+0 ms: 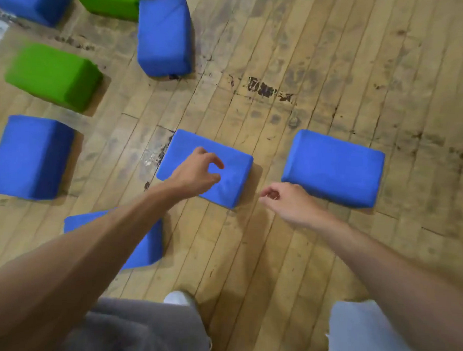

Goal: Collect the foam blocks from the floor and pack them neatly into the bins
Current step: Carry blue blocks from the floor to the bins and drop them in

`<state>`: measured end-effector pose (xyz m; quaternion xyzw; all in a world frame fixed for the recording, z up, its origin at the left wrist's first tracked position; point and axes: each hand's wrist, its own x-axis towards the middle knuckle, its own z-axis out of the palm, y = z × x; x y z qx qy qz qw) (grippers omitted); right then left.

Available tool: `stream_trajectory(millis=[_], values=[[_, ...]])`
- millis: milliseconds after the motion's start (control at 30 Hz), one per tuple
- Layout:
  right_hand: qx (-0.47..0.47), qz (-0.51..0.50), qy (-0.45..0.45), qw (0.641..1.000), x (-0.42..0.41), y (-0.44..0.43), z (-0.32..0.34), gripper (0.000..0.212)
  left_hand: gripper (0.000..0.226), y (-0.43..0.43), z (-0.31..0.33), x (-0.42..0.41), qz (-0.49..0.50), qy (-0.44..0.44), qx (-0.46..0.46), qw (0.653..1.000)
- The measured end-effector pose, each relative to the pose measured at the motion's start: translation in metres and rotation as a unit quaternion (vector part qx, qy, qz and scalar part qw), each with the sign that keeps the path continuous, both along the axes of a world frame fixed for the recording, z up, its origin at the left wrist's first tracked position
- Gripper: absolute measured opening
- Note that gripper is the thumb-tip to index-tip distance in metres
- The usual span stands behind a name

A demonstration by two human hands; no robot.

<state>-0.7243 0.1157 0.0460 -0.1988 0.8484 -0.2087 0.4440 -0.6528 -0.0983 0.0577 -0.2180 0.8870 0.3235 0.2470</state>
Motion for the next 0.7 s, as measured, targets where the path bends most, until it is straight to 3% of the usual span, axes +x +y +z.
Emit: stream_trajectory(millis=[100, 200, 333, 467, 600, 700], values=[[0.013, 0.021, -0.007, 1.0, -0.022, -0.015, -0.062, 0.04, 0.056, -0.011, -0.053, -0.035, -0.082, 0.013, -0.07, 0.994], [0.037, 0.024, -0.025, 0.999, -0.032, -0.036, -0.107, 0.077, 0.09, -0.021, -0.091, -0.061, -0.19, -0.032, -0.164, 0.967], [-0.069, -0.098, -0.128, 0.985, -0.011, -0.06, -0.145, 0.107, 0.102, -0.031, -0.11, -0.076, -0.232, -0.09, -0.197, 0.948], [-0.099, -0.151, -0.122, 0.976, -0.008, -0.059, -0.146, 0.091, 0.094, -0.026, -0.094, -0.076, -0.288, -0.038, -0.251, 0.923], [-0.118, -0.14, -0.083, 0.98, -0.023, -0.038, -0.137, 0.068, 0.094, -0.022, -0.074, -0.076, -0.217, 0.045, -0.212, 0.952], [-0.152, -0.169, -0.048, 0.973, -0.039, -0.032, -0.13, 0.073, 0.081, -0.011, -0.065, -0.089, -0.18, 0.065, -0.172, 0.966]])
